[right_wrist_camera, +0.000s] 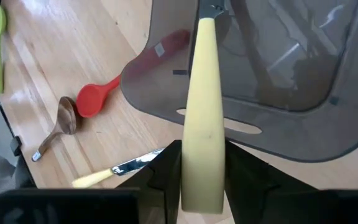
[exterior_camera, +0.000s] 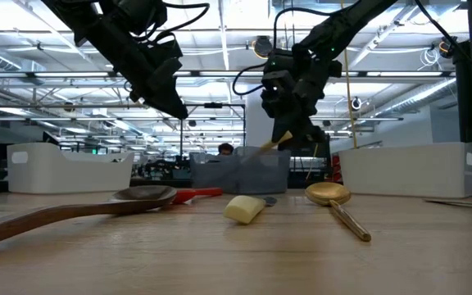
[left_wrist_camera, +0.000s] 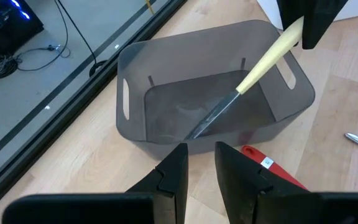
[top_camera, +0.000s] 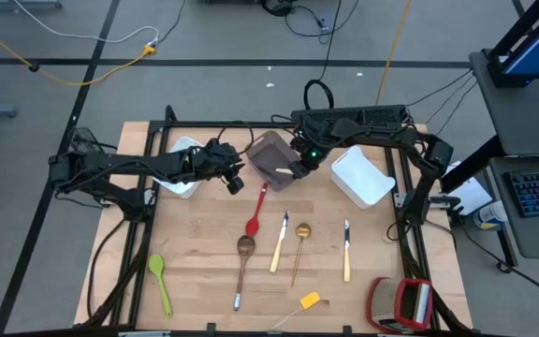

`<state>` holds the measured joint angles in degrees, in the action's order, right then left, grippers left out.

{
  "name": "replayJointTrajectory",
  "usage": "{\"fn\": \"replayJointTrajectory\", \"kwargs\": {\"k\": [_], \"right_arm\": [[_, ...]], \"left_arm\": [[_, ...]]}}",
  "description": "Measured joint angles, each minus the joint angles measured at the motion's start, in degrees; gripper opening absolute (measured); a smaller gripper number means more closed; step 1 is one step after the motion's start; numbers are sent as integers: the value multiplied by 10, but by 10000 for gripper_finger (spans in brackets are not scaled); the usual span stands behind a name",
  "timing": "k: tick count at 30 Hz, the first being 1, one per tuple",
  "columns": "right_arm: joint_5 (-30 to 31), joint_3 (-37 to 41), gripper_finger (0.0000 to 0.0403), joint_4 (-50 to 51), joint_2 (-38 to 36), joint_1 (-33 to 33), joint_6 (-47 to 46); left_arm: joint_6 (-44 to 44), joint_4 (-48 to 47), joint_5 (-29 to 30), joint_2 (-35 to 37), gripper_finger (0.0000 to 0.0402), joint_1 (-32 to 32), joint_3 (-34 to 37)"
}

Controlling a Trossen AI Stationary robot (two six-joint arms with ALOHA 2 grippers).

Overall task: Pick & Place Kitchen Items
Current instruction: Put the left yellow table knife into black bin

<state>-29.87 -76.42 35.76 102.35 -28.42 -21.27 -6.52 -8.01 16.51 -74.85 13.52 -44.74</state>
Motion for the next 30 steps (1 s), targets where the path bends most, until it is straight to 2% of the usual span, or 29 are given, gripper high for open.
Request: {"fn": "replayJointTrajectory", "kwargs": {"k": [7,16,20,27,30], "right_arm": [[0,0,104,-7,0,0,23],[-1,0,165,-19,0,-1,30],[-1,0,182,-11,-9,-7,65],[0,0,179,4,-40,-25,96],[21,1,172,11,-56,-31,107]], "left_arm": [[-5,0,0,0,85,0,0],[-11,0,0,0,85,0,0],[-12,0,0,0,85,-1,0],[-17,-13,-1,0,85,-11,0],[-23,-20,-1,0,85,-18,0]]}}
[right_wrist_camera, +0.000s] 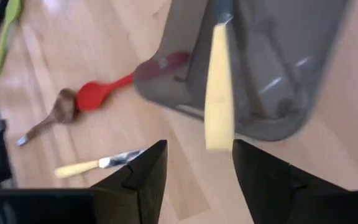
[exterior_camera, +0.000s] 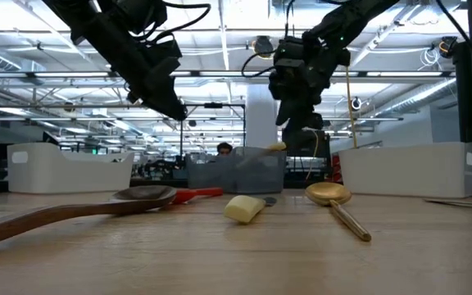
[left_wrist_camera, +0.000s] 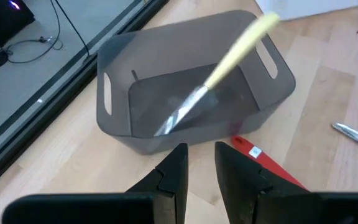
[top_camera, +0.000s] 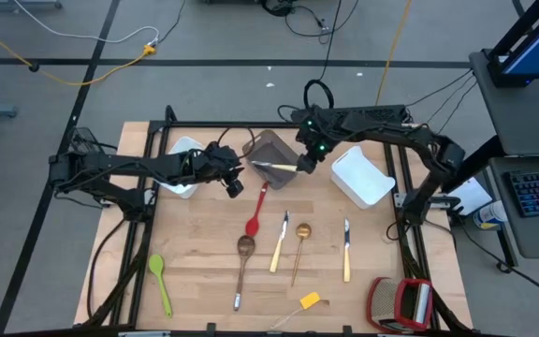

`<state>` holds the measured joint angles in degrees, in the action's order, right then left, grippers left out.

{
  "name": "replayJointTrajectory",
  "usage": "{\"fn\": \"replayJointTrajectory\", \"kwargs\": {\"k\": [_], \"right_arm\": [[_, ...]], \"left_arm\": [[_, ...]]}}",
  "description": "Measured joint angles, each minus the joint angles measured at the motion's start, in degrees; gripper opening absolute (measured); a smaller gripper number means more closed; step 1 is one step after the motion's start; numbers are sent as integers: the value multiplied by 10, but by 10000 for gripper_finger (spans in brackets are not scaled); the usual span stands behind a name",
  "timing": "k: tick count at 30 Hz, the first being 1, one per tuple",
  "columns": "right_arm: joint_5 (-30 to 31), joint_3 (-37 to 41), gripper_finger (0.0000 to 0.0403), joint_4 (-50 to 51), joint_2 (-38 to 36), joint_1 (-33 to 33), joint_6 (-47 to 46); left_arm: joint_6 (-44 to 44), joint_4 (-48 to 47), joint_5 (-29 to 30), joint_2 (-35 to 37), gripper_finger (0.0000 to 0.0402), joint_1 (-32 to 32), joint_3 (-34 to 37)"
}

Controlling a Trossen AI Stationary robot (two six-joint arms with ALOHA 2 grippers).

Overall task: Pick & Place Kitchen Items
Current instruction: Put the left yellow table knife into black bin

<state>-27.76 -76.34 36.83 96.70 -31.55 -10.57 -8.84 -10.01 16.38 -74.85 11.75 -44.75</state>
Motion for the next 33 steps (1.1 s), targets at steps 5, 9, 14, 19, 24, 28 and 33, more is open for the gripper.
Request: {"fn": "replayJointTrajectory", "kwargs": {"k": [5,9,14,19,24,28,33], "right_arm": [[46,-1,167,1,-33,-7,30],[53,0,167,-3,-53,5,40],[52,-1,167,-31,-63,37,46],[53,-1,165,-73,-62,85,90],[54,0,174,-138,-63,141,169],[54,-1,199,-180,-63,180,216],[53,0,227,-154,-63,212,294]], "left_arm": [[-17,-35,-1,0,85,-16,0],[-75,-76,-33,0,85,-32,0],[-154,-119,-99,0,85,-54,0],[-262,-184,-149,0,85,-90,0],[-374,-255,-149,0,85,-144,0],[-427,-280,-111,0,85,-185,0],[-443,-272,-54,0,85,-214,0]]}}
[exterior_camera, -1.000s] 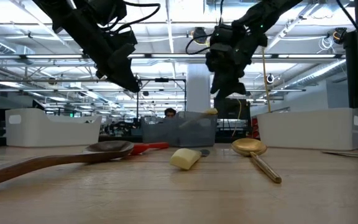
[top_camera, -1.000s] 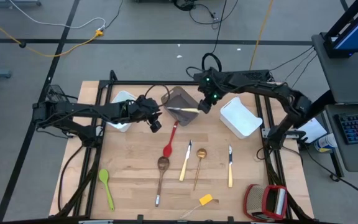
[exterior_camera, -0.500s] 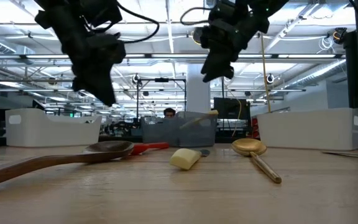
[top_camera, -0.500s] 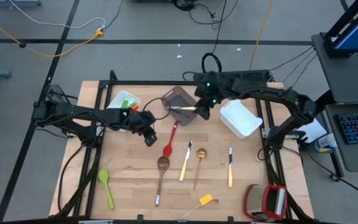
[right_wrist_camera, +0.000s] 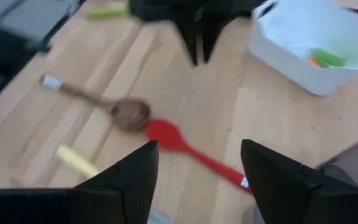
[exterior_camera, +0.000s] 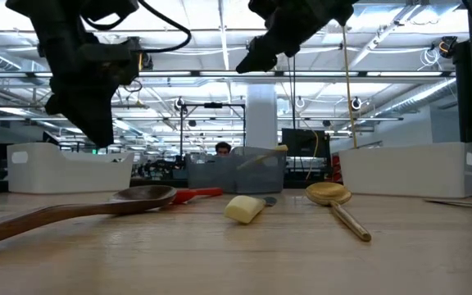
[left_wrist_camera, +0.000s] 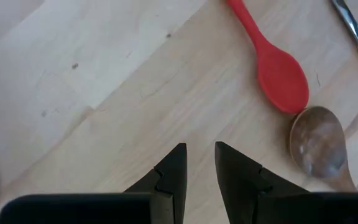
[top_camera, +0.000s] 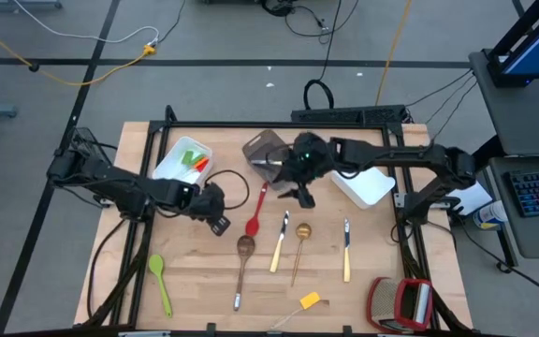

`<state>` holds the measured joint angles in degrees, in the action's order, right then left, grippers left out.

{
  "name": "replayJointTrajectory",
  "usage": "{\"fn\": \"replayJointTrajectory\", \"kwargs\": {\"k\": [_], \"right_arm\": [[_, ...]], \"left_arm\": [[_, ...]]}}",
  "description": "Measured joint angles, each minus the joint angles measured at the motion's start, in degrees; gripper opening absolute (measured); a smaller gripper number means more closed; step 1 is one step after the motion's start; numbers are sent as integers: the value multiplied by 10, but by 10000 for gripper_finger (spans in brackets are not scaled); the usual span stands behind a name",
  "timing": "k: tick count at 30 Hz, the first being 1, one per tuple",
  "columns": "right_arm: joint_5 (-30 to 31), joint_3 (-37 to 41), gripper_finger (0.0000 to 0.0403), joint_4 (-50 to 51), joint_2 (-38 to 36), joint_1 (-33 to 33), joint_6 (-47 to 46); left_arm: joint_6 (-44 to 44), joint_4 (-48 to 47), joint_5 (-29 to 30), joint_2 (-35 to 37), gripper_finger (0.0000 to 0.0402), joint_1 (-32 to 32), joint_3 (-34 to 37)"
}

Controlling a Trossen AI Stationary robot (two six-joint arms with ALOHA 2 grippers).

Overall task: Pick & Place Kitchen Items
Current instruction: Put the left yellow table knife into black bin

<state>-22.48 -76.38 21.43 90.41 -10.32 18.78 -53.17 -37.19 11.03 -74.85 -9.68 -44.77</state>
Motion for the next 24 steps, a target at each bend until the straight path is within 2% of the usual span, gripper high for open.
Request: {"fn": "replayJointTrajectory", "kwargs": {"k": [3,9,16,18,22,24], "right_arm": [[-1,14,230,7,0,27,26],[-3,93,225,-52,0,99,109],[-2,166,224,-207,26,182,83],[-3,160,224,-240,49,200,73],[-3,150,224,-239,84,225,63],[-1,141,224,-279,110,232,53]], "left_arm": [[-1,0,7,0,85,-6,0],[0,0,30,0,85,-6,0],[-4,9,41,0,85,0,0],[-10,15,38,0,85,4,0],[1,21,36,0,85,4,0],[7,25,36,0,85,4,0]]}}
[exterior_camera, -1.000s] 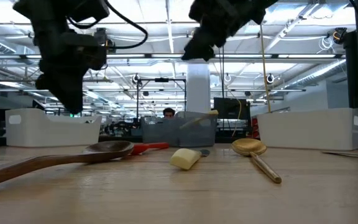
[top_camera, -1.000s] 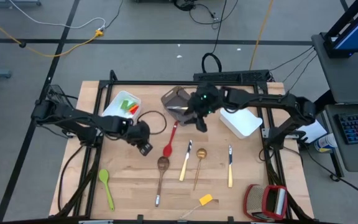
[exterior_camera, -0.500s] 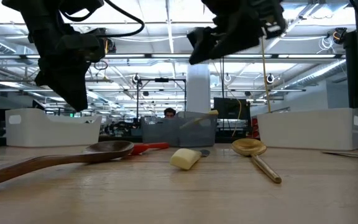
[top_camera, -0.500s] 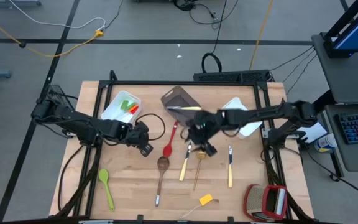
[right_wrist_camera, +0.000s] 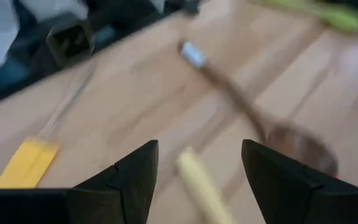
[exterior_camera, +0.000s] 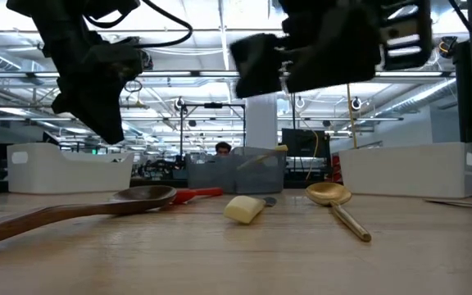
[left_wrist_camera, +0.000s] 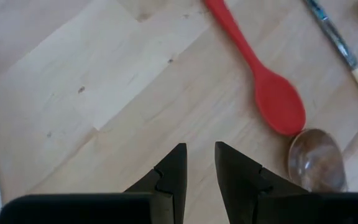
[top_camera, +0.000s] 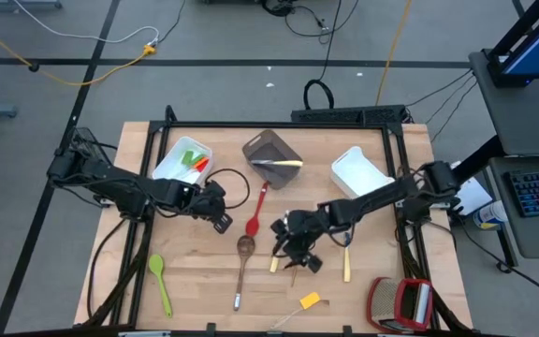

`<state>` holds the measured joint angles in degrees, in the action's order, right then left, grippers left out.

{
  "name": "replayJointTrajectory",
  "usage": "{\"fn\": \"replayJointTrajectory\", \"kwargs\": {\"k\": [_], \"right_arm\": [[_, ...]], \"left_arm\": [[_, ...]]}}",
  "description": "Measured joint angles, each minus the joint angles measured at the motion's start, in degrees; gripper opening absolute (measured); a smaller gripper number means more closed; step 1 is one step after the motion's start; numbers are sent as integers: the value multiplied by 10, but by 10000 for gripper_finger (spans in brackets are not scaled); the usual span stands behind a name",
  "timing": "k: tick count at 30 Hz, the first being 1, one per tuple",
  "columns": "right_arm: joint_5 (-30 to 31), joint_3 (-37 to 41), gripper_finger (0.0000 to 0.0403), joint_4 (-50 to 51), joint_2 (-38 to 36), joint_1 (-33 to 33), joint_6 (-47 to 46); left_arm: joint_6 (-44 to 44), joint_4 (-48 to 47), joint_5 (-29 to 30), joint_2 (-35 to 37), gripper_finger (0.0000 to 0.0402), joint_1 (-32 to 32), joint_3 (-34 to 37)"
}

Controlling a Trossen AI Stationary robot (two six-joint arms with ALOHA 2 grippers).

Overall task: Pick & Place Kitchen Items
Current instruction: Put the left yellow table knife into black bin

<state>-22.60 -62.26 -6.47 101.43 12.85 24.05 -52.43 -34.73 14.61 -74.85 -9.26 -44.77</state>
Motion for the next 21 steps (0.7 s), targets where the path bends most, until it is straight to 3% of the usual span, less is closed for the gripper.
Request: {"fn": "replayJointTrajectory", "kwargs": {"k": [9,16,21], "right_arm": [[1,-4,224,-91,111,1,-29],[-2,-9,220,-84,147,-34,-28],[-2,-10,190,-42,146,-58,22]], "left_arm": [[48,19,0,0,85,0,0],[58,18,0,0,85,0,1],[58,20,0,0,85,0,0]]}}
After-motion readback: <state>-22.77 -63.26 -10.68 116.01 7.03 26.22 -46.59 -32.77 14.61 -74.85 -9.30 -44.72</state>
